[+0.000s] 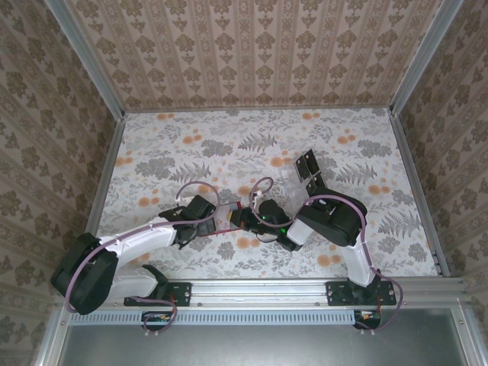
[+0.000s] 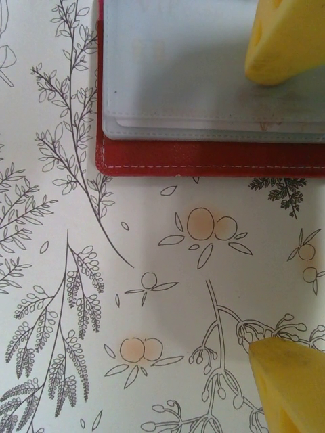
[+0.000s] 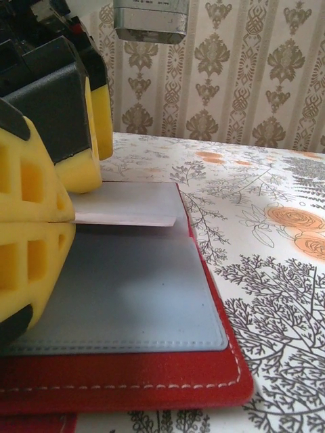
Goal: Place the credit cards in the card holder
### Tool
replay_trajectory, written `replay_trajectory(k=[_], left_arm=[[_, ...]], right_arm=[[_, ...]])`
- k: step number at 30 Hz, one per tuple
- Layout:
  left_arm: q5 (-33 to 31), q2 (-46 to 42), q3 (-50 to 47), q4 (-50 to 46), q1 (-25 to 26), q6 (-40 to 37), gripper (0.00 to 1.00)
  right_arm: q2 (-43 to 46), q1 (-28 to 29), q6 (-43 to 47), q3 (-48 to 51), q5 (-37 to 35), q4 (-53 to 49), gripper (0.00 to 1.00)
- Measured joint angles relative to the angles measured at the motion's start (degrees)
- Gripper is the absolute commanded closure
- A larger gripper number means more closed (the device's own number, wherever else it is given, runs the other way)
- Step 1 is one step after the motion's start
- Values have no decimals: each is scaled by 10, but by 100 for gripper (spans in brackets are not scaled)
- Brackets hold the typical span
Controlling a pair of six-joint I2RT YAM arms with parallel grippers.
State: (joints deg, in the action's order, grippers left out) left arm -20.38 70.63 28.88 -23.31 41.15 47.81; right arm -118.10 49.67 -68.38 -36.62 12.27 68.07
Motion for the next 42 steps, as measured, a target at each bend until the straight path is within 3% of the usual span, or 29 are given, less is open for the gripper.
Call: replay_trajectory(k=[16, 34, 39, 42], left_arm=[[0, 0, 0, 0, 0, 0, 0], [0, 0, 3, -5, 0, 0, 0], [10, -8, 10, -22, -22, -1, 0], [15, -33, 14, -34, -53, -1, 0]], right_arm=[[0, -1, -25, 6, 3, 7, 100], [-8, -3, -16, -74, 59, -110, 100], [8, -5, 12, -98, 79, -163, 64], [36, -8, 39, -108, 85, -224, 54]])
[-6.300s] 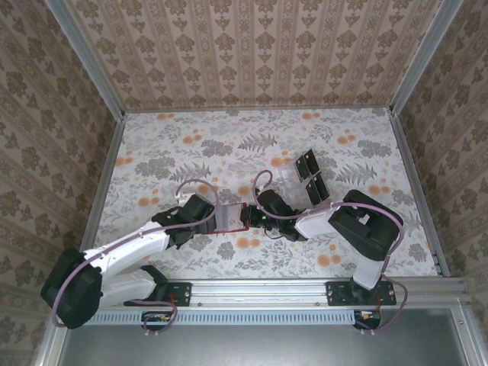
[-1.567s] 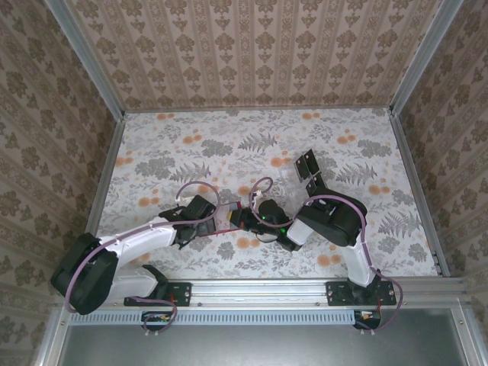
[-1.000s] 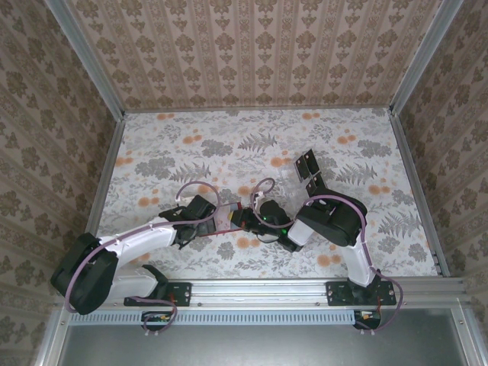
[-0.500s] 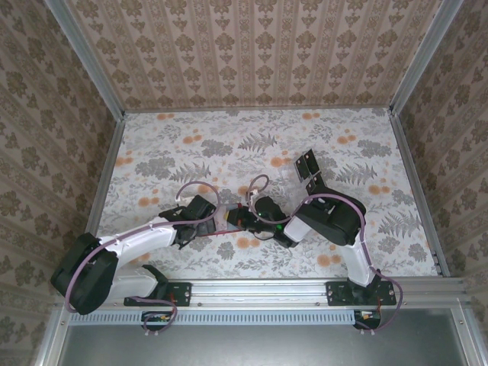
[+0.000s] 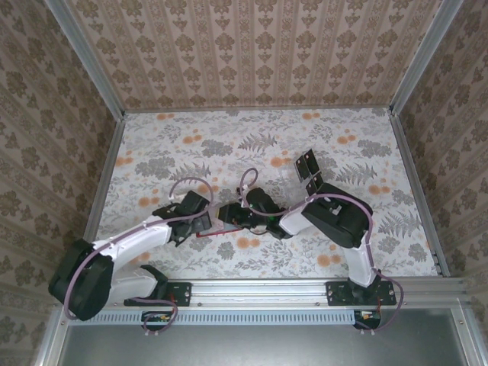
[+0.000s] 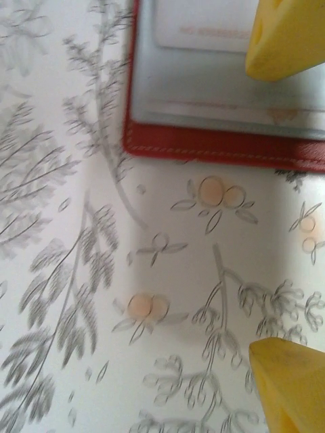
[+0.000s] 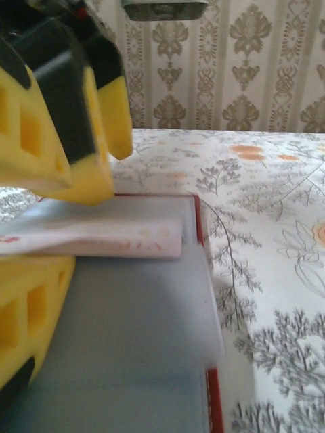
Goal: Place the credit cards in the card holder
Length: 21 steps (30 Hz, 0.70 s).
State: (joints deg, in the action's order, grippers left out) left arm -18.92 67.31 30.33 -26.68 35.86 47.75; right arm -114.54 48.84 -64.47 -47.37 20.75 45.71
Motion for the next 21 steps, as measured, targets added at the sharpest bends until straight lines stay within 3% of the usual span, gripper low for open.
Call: replay_trajectory(k=[7, 15, 21], left_arm=[[5, -34, 8, -20, -48, 0, 0], [7, -34, 4, -39, -64, 8, 0], [7, -33, -8, -47, -70, 24, 0]], right_arm=[[65, -14, 91, -37, -1, -207, 52], [83, -16, 192, -128, -30, -401, 83], [59, -16, 228, -184, -39, -467, 92]])
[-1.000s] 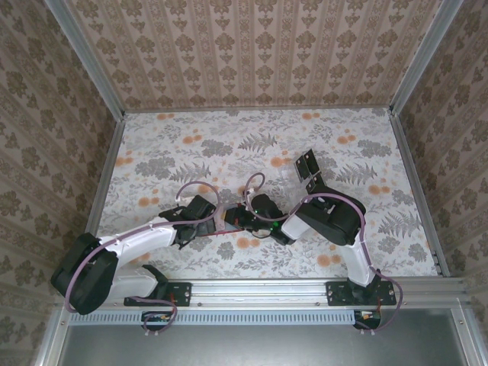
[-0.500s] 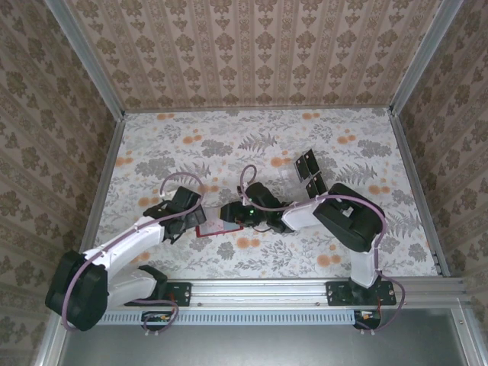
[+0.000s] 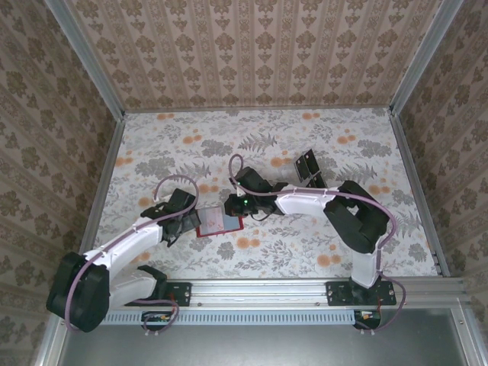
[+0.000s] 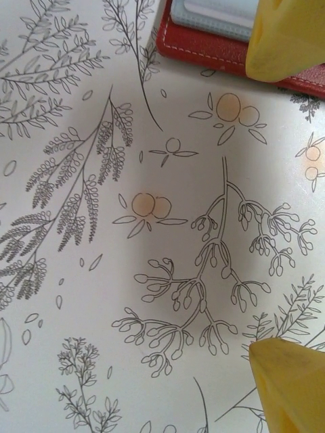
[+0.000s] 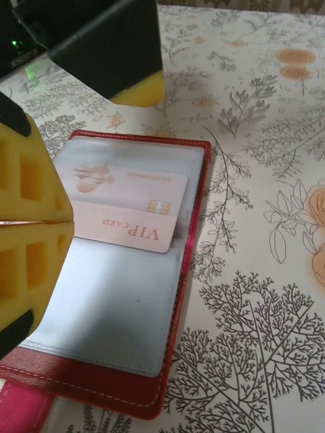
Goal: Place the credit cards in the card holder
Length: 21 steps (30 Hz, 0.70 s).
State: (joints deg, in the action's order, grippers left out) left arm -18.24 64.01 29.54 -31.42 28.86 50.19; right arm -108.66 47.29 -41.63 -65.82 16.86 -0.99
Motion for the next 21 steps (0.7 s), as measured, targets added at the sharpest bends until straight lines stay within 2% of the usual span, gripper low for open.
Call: replay_trajectory(k=[10, 21], left_arm=[[0, 37, 0, -1, -2, 12, 0], [0, 54, 0, 2, -1, 12, 0]], right_arm=[[-63, 10, 14, -40, 0, -45, 94], [-91, 26, 23, -84, 1, -57, 94]])
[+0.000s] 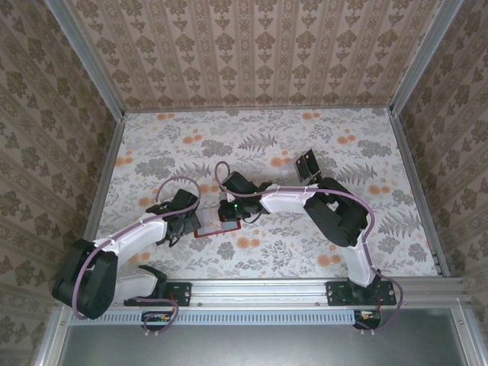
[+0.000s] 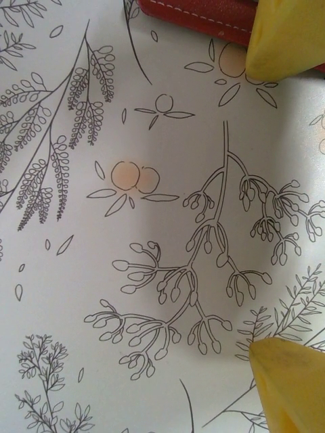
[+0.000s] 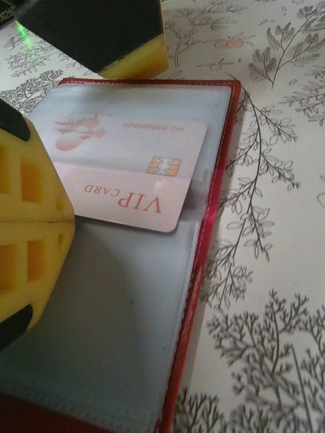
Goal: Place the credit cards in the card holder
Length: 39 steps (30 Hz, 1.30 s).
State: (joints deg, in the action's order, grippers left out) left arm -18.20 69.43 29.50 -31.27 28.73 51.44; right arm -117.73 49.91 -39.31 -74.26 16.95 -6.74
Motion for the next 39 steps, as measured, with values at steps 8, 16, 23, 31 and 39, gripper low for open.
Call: replay_trajectory(k=[8, 16, 23, 31, 39], left_arm=[[4, 9, 0, 9, 0, 0, 0], [6, 12, -3, 17, 0, 0, 0], [4, 13, -3, 18, 0, 0, 0], [11, -19, 3, -2, 1, -7, 0], [15, -43, 29, -10, 1, -21, 0]], right_arm=[[-14, 8, 2, -21, 1, -10, 94], [-33, 17, 1, -52, 2, -22, 94], [-43, 17, 1, -67, 2, -29, 90], [5, 4, -7, 7, 2, 12, 71], [52, -36, -15, 89, 2, 51, 74]])
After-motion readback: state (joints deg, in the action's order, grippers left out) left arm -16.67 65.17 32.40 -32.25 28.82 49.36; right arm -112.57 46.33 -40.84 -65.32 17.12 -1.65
